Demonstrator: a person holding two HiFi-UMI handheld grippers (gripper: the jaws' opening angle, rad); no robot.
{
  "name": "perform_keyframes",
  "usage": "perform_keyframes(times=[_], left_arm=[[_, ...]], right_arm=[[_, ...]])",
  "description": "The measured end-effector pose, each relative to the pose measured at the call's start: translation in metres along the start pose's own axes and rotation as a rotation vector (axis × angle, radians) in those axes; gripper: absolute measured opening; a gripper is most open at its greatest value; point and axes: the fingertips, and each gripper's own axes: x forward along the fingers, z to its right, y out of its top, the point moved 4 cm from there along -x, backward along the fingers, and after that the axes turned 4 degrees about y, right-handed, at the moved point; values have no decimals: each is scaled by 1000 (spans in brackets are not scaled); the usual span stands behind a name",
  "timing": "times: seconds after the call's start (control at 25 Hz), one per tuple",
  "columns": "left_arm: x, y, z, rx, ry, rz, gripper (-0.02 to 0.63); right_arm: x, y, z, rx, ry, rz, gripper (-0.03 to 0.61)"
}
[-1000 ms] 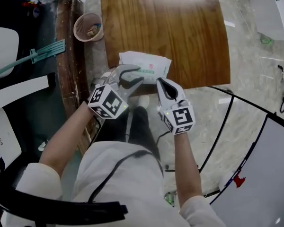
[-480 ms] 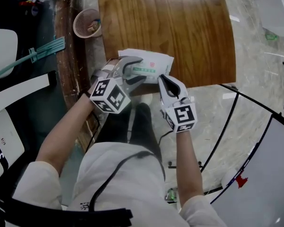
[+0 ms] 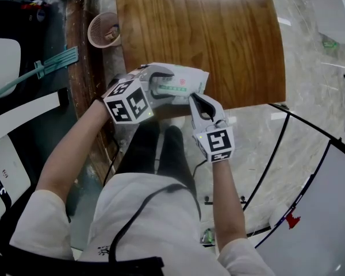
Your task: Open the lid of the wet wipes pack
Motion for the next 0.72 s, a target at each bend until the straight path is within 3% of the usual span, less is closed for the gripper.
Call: perform_keyframes(times=[0.16, 0.28, 0.48, 0.72], left_arm=[[-2, 5, -5, -79, -111, -31, 256], [-3, 9, -9, -94, -161, -40, 256], [-6, 14, -15, -188, -227, -24, 256], [-9, 17, -11, -117, -206, -29, 232]], right_arm=[[1, 0, -1, -21, -3, -5, 21], [1, 0, -1, -32, -3, -8, 23], [2, 0, 0, -31, -3, -5, 22], [1, 1, 0, -21, 1, -12, 21]])
